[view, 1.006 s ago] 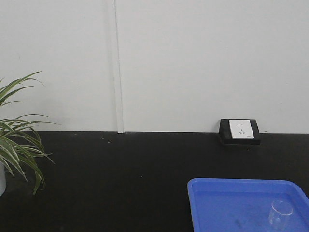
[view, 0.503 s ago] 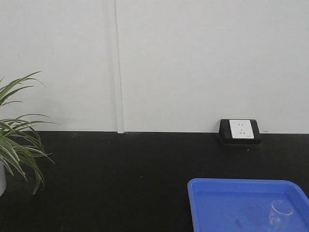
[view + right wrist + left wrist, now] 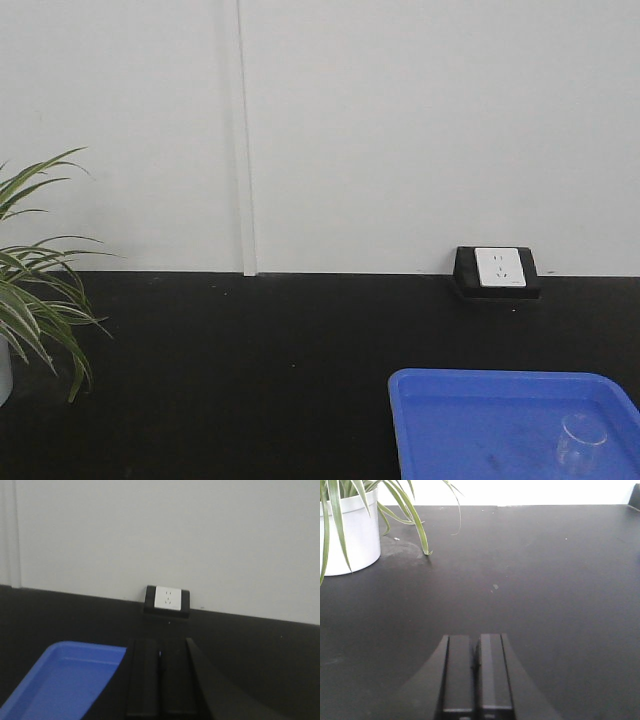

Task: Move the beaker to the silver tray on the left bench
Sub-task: 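Lower the open right gripper around the clear glass beaker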

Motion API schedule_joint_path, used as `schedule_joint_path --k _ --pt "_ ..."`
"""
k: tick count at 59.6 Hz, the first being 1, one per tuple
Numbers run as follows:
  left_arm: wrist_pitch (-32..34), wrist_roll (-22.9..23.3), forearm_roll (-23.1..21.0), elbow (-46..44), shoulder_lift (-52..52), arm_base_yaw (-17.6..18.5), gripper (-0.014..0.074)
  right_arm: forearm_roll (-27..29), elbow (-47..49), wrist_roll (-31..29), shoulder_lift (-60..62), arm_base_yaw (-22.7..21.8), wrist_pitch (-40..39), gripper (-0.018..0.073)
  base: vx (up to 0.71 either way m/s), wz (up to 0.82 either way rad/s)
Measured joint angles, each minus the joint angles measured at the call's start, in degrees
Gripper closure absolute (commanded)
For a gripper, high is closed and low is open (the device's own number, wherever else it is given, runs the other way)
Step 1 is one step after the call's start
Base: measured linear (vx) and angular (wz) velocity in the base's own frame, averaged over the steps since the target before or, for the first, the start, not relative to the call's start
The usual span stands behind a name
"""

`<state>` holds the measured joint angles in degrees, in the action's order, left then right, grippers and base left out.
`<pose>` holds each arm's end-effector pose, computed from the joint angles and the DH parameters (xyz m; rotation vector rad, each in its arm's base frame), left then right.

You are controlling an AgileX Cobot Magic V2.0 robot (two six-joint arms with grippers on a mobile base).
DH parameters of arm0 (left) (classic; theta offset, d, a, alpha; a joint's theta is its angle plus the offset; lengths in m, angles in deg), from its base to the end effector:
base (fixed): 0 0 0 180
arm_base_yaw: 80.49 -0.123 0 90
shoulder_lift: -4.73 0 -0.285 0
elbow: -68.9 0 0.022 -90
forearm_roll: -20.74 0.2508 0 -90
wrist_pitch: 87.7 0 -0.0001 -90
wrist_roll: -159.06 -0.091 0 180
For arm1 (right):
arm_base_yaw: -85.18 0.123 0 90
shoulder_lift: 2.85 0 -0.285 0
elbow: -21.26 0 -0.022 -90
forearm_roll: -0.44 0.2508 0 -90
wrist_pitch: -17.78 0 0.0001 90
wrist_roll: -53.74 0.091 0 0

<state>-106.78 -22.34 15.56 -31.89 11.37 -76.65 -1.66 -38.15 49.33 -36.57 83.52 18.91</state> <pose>0.0531 -0.0063 0.1726 0.0263 1.8314 -0.1171 0.1053 -0.0031 0.2826 -0.0691 1.6448 -0.1095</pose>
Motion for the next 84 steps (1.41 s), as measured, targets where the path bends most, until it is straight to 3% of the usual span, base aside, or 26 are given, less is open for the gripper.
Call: schedule_joint_path --k 15,30,40,47,61,66,77,84 --pt "0.0 0.0 0.0 0.0 0.0 0.0 0.0595 -0.2 0.0 0.0 -14.0 0.0 -4.3 0.0529 0.00 0.00" --pt "0.0 0.0 0.0 0.0 0.0 0.0 0.0595 1.3 0.0 0.0 -26.8 0.0 -9.6 0.0392 0.00 0.00" --pt "0.0 0.0 0.0 0.0 0.0 0.0 0.0595 9.5 0.0 -1.0 -35.6 0.0 -15.0 0.0221 0.00 0.00" --pt "0.0 0.0 0.0 0.0 0.0 0.0 0.0595 15.0 0.1 -2.3 -42.3 0.0 -23.2 0.0115 0.00 0.00" --pt "0.0 0.0 0.0 0.0 0.0 0.0 0.0595 23.6 0.6 -2.8 -54.6 0.0 -38.5 0.0026 0.00 0.00" --pt "0.0 0.0 0.0 0.0 0.0 0.0 0.0595 22.9 0.8 -2.8 -58.2 0.0 -40.1 0.0026 0.00 0.00" --pt "0.0 0.0 0.0 0.0 0.0 0.0 0.0595 11.8 1.0 -3.2 -66.1 0.0 -44.4 0.0026 0.00 0.00" --pt "0.0 0.0 0.0 0.0 0.0 0.0 0.0595 8.2 1.1 -3.9 -71.3 0.0 -51.1 0.0026 0.00 0.00"
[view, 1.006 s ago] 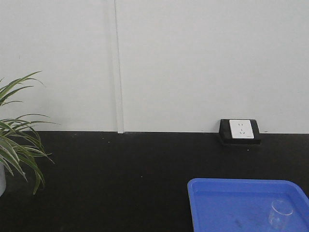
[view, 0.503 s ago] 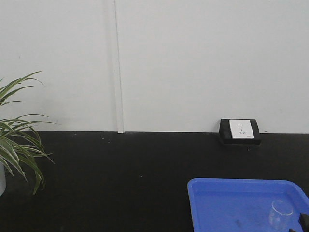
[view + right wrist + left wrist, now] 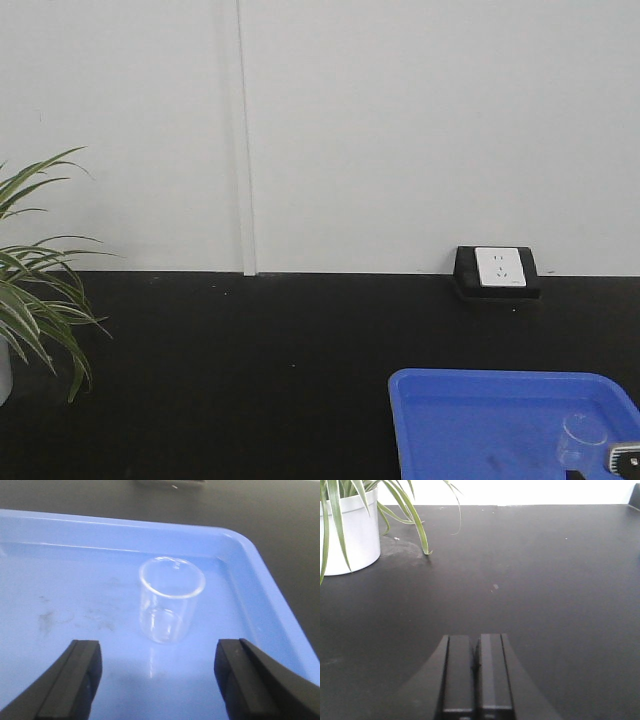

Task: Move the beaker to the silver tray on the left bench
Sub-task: 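Lower the open right gripper around the clear glass beaker, then close the right gripper on the beaker and lift it from the tray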

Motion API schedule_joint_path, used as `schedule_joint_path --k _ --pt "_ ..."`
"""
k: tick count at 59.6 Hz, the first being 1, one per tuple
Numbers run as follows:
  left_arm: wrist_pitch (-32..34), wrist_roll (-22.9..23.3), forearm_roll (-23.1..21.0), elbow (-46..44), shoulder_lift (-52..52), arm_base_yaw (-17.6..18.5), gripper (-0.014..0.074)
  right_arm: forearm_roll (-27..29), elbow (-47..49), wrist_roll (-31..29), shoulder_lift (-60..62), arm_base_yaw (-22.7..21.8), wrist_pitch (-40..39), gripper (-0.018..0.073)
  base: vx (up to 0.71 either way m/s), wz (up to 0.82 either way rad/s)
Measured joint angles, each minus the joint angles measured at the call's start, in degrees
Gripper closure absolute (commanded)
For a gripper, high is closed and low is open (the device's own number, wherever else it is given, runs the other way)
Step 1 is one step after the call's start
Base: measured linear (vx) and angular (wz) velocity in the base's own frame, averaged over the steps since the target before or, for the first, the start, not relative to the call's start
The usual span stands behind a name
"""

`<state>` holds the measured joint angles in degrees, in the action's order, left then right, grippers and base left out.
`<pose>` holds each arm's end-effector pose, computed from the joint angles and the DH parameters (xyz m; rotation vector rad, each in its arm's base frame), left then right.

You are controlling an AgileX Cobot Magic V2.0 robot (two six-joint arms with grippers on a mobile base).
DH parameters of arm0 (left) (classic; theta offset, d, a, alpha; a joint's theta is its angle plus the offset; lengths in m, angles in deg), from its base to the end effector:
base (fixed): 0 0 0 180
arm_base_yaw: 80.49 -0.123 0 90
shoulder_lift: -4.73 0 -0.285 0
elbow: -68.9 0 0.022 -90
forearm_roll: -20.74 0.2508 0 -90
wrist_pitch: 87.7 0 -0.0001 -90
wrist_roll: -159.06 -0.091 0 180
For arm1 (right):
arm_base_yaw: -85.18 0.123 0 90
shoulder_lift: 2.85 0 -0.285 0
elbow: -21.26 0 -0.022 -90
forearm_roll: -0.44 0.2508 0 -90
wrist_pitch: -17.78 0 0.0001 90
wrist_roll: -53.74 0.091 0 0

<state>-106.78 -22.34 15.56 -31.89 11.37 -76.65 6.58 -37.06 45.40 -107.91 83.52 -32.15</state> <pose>0.0531 -0.0063 0.1726 0.0263 1.8314 -0.1171 0.2496 -0.0147 0.1278 0.0061 1.9845 -0.1496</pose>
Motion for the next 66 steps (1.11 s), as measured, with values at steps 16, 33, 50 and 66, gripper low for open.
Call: schedule_joint_path --k 16,33,50,66 --pt "0.0 0.0 0.0 0.0 0.0 0.0 0.0595 -0.5 4.0 1.0 -10.1 0.0 -4.2 0.0026 0.00 0.00" --pt "0.0 0.0 0.0 0.0 0.0 0.0 0.0595 0.5 10.8 1.0 -14.9 0.0 -4.4 0.0026 0.00 0.00" --pt "0.0 0.0 0.0 0.0 0.0 0.0 0.0595 2.6 15.7 1.0 -17.3 0.0 -3.8 0.0026 0.00 0.00" --pt "0.0 0.0 0.0 0.0 0.0 0.0 0.0595 2.9 20.0 1.0 -20.3 0.0 -2.0 0.0052 0.00 0.00"
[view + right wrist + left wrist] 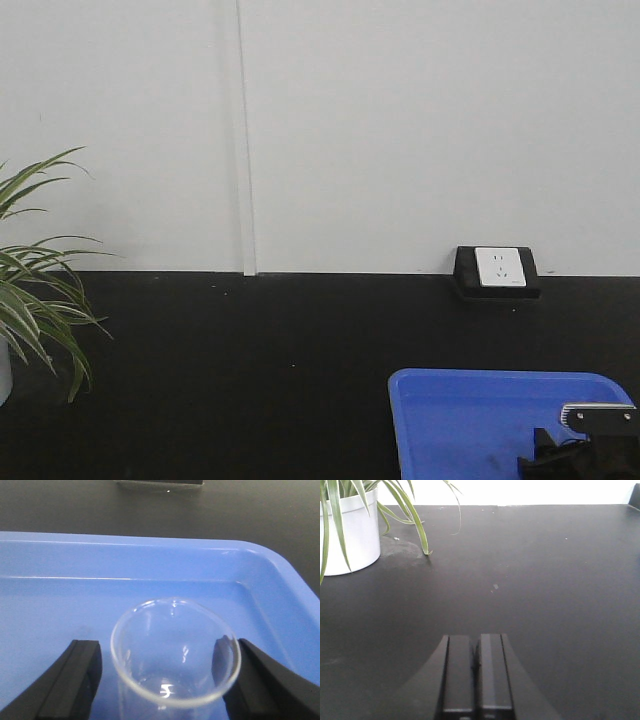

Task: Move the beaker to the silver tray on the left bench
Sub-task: 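Close the right gripper on the beaker and lift it from the tray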

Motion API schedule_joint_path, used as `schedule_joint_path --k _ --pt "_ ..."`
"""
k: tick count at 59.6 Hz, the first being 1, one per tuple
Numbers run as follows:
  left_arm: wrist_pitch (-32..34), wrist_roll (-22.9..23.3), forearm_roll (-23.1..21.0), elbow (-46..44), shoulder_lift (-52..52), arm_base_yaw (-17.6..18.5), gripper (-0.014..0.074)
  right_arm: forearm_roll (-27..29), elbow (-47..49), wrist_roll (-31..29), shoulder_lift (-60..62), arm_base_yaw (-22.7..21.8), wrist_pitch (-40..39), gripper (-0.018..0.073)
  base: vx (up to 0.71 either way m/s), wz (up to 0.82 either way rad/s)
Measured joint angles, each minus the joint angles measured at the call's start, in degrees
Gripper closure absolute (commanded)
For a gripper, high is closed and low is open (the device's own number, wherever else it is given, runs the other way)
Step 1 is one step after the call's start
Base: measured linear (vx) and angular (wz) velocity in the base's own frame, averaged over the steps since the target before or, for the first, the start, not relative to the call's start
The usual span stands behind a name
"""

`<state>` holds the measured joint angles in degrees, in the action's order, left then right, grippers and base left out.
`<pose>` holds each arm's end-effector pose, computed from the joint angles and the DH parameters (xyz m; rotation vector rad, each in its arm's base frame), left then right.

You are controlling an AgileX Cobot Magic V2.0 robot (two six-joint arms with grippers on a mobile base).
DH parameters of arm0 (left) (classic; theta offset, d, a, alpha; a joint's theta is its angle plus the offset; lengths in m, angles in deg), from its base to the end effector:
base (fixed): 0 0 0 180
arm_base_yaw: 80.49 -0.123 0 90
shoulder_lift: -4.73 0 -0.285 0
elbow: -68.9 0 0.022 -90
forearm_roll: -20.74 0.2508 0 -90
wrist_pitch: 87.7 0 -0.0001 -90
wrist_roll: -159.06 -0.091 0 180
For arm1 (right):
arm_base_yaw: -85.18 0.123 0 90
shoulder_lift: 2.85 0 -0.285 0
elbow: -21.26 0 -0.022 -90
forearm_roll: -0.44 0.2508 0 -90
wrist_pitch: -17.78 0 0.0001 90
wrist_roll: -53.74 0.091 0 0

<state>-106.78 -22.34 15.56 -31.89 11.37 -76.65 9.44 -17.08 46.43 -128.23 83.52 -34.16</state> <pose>0.0531 -0.0063 0.1726 0.0263 1.8314 -0.1171 0.3396 -0.0210 0.0867 0.0801 1.9556 -0.1598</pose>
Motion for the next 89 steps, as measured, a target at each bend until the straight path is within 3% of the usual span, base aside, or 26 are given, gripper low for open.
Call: schedule_joint_path --k 11,20,36,58,59,61,71,89 --pt "0.0 0.0 0.0 0.0 0.0 0.0 0.0595 -0.1 1.4 0.0 -0.7 0.0 0.4 0.0138 0.00 0.00" --pt "0.0 0.0 0.0 0.0 0.0 0.0 0.0595 -1.4 1.6 0.7 -0.7 0.0 0.8 0.0304 0.00 0.00" --pt "0.0 0.0 0.0 0.0 0.0 0.0 0.0595 -15.0 1.6 4.6 1.3 0.0 1.8 0.0577 0.00 0.00" --pt "0.0 0.0 0.0 0.0 0.0 0.0 0.0595 -36.0 1.3 23.4 18.3 0.1 7.5 0.0575 0.00 0.00" --pt "0.0 0.0 0.0 0.0 0.0 0.0 0.0595 -41.4 1.2 28.9 23.4 1.4 11.0 0.0575 0.00 0.00" --pt "0.0 0.0 0.0 0.0 0.0 0.0 0.0595 -42.7 1.2 31.2 25.2 2.4 12.1 0.0575 0.00 0.00" --pt "0.0 0.0 0.0 0.0 0.0 0.0 0.0595 -44.8 1.2 37.5 34.9 9.6 18.1 0.0571 0.00 0.00" --pt "0.0 0.0 0.0 0.0 0.0 0.0 0.0595 -44.8 2.8 39.6 44.9 22.5 33.1 0.0570 0.00 0.00"
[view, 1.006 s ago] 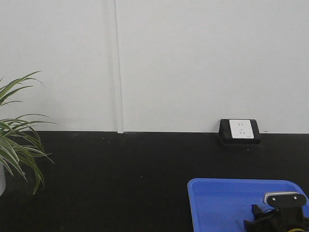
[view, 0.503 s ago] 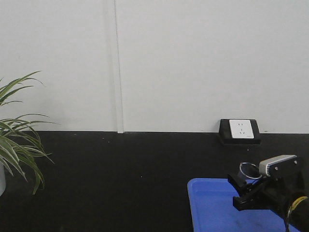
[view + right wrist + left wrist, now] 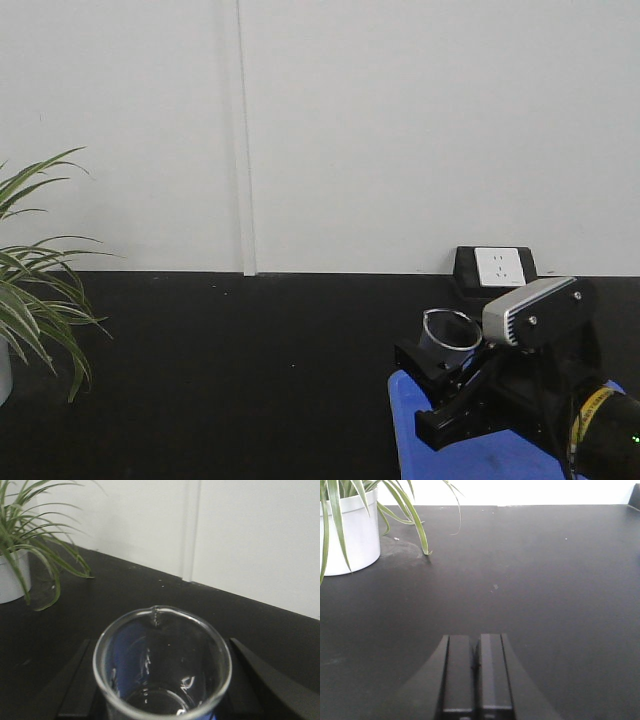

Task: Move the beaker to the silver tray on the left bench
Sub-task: 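Close the right gripper on the beaker and lift it from the tray, then hold the beaker in the right gripper while driving to the silver tray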

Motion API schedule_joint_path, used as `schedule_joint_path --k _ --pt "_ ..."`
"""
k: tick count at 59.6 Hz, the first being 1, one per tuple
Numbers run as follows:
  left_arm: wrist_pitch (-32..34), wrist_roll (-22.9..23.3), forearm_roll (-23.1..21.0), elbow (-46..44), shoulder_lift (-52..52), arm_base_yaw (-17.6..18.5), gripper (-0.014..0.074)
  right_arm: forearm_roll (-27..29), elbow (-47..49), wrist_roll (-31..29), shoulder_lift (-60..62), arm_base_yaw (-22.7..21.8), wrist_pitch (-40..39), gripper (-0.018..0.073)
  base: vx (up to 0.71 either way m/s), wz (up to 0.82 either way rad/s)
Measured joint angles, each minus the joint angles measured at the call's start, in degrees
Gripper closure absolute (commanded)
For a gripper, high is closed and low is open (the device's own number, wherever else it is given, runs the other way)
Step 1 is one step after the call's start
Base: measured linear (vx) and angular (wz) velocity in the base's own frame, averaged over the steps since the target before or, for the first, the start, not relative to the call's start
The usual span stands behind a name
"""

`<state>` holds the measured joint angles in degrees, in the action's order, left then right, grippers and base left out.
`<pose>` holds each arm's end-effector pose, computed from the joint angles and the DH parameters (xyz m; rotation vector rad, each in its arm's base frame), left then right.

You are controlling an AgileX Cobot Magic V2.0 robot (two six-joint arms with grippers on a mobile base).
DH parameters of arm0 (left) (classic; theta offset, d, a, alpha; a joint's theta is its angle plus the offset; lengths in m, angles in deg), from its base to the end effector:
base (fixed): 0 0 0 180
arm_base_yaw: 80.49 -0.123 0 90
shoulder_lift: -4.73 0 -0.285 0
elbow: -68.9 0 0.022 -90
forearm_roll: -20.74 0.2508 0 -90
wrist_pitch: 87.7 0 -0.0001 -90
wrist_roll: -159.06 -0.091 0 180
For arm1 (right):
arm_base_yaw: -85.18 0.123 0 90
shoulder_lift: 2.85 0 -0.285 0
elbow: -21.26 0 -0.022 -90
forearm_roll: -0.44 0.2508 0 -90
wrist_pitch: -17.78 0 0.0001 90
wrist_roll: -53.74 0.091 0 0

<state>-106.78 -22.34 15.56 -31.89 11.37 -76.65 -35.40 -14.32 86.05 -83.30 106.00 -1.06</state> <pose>0.0531 -0.0063 0.1726 0.0263 1.8314 -0.1171 0.2515 0.1140 0.2973 -0.4866 1.7012 0.4050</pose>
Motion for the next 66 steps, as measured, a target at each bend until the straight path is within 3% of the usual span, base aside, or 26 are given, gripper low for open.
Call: schedule_joint_path --k 16,66 --pt "0.0 0.0 0.0 0.0 0.0 0.0 0.0595 0.0 0.9 0.2 0.7 3.6 1.9 0.0570 0.00 0.00" --pt "0.0 0.0 0.0 0.0 0.0 0.0 0.0595 0.0 0.9 0.2 0.7 3.6 2.8 0.0570 0.00 0.00"
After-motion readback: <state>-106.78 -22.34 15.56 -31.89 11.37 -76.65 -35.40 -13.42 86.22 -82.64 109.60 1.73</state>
